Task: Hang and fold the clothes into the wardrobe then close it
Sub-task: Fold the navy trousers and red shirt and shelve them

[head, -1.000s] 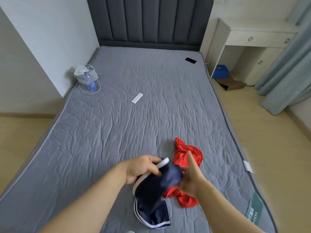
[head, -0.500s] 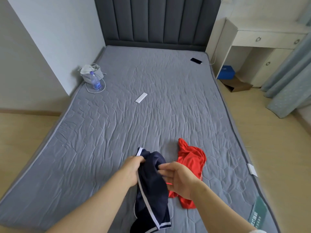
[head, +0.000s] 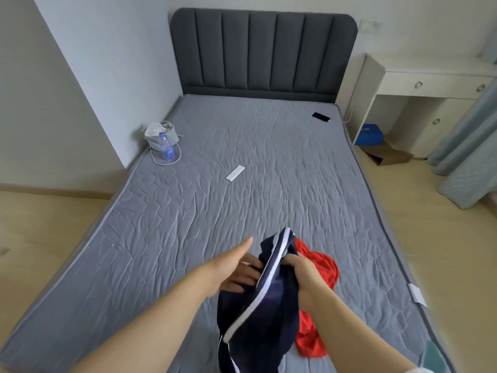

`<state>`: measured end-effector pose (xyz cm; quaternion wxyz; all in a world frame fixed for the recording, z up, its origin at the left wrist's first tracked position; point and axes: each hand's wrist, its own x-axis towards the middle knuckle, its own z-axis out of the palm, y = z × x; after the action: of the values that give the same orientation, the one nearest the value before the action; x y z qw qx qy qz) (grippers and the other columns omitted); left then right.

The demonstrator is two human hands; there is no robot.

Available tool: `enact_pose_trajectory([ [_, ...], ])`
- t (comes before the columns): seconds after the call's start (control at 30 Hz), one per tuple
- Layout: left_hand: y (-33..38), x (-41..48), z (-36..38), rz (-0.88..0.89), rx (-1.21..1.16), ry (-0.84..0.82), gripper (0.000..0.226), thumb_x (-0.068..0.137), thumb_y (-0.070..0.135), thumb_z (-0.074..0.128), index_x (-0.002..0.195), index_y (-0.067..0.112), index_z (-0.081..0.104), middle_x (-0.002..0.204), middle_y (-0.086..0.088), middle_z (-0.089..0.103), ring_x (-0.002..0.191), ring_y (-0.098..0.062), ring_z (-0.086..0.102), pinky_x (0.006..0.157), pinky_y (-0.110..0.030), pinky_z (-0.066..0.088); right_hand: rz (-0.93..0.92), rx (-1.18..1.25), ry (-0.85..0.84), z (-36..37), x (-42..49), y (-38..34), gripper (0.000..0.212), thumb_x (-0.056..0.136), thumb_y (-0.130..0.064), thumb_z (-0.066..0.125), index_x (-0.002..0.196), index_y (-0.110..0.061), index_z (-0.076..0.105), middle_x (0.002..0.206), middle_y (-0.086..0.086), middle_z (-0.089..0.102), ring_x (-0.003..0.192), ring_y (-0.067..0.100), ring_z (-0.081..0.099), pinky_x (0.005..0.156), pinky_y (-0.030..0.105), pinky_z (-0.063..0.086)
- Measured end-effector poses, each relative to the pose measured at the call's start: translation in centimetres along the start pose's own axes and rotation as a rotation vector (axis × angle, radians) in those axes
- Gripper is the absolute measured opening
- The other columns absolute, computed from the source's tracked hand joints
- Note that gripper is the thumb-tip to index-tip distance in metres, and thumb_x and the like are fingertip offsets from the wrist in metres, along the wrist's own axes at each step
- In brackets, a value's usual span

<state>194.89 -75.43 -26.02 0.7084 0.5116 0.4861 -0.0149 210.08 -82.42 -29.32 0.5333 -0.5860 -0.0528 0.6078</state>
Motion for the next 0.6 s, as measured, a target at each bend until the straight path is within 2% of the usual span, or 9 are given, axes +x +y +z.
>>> enact_pose_trajectory([
  [0.07,-0.4,0.7,0.1,0.006,-0.172,0.218,0.050,0.089,0.063,0.035,0.099,0.022,0.062,0.094,-0.001,0.070,0.091,-0.017,0.064,0.080,-0.032,0.049,-0.043,-0.110,-0.036,0.4,-0.3,0.0,0.030,0.077,0.009,0.048,0.094,-0.006,0.067,0.088,0.023,0.069,0.082,0.038,0.066,0.083,0.048,0.053],
  [0.17,0.3,1.0,0.3,0.012,-0.457,0.208,0.045,0.083,0.059,0.054,0.093,0.018,0.068,0.082,-0.005,0.071,0.077,-0.023,0.066,0.062,-0.033,0.054,-0.068,-0.207,-0.158,1.2,-0.9,0.1,0.040,0.074,0.012,0.050,0.100,-0.012,0.069,0.094,0.023,0.070,0.085,0.037,0.067,0.078,0.045,0.056],
  [0.23,0.8,1.1,0.4,0.035,-0.402,0.201,0.040,0.083,0.047,0.063,0.100,0.011,0.068,0.085,-0.010,0.070,0.075,-0.025,0.065,0.063,-0.033,0.054,-0.021,-0.198,-0.277,1.1,-0.9,0.1,0.040,0.075,0.010,0.048,0.098,-0.014,0.072,0.095,0.022,0.070,0.086,0.035,0.068,0.076,0.041,0.056],
  [0.27,1.0,1.2,0.5,0.065,-0.356,0.249,0.035,0.084,0.034,0.065,0.106,0.007,0.065,0.085,-0.012,0.069,0.073,-0.025,0.064,0.063,-0.031,0.053,0.015,-0.187,-0.338,1.0,-1.0,0.0,0.040,0.076,0.008,0.046,0.096,-0.014,0.073,0.096,0.020,0.071,0.087,0.033,0.068,0.078,0.040,0.056],
  [0.33,1.4,1.2,0.5,0.132,-0.314,0.398,0.025,0.084,0.010,0.064,0.108,0.004,0.061,0.078,-0.011,0.065,0.065,-0.021,0.061,0.054,-0.025,0.048,0.083,-0.187,-0.385,0.8,-1.0,-0.2,0.035,0.078,-0.001,0.045,0.091,-0.013,0.074,0.095,0.014,0.070,0.089,0.029,0.065,0.085,0.037,0.053],
  [0.4,2.0,1.0,0.4,0.209,-0.292,0.493,0.023,0.082,0.000,0.057,0.101,0.011,0.060,0.072,-0.006,0.061,0.059,-0.018,0.057,0.046,-0.021,0.041,0.063,-0.202,-0.259,0.9,-0.8,-0.4,0.025,0.080,-0.005,0.048,0.077,-0.013,0.071,0.085,0.008,0.063,0.073,0.019,0.055,0.068,0.028,0.047],
  [0.47,2.5,0.7,0.2,0.306,-0.215,0.542,0.027,0.079,-0.002,0.052,0.092,0.021,0.058,0.071,-0.002,0.058,0.059,-0.015,0.055,0.046,-0.021,0.039,-0.056,-0.283,-0.098,0.9,-0.4,-0.7,0.024,0.083,0.004,0.046,0.076,-0.013,0.061,0.082,0.006,0.060,0.061,0.012,0.048,0.053,0.021,0.038],
  [0.57,3.1,0.2,0.2,0.397,-0.194,0.476,0.027,0.075,-0.002,0.056,0.083,0.024,0.056,0.068,-0.001,0.057,0.053,-0.011,0.057,0.043,-0.019,0.042,-0.138,-0.367,-0.030,1.1,-0.3,-1.1,0.031,0.086,0.012,0.040,0.099,-0.011,0.057,0.090,0.004,0.058,0.063,0.012,0.051,0.053,0.020,0.040],
  [0.6,3.2,0.0,0.1,0.411,-0.198,0.427,0.024,0.075,-0.001,0.062,0.084,0.021,0.056,0.070,-0.001,0.059,0.055,-0.011,0.060,0.048,-0.020,0.046,-0.151,-0.388,-0.016,1.1,-0.2,-1.2,0.035,0.086,0.012,0.040,0.109,-0.011,0.055,0.094,0.004,0.056,0.065,0.012,0.051,0.054,0.021,0.040],
])
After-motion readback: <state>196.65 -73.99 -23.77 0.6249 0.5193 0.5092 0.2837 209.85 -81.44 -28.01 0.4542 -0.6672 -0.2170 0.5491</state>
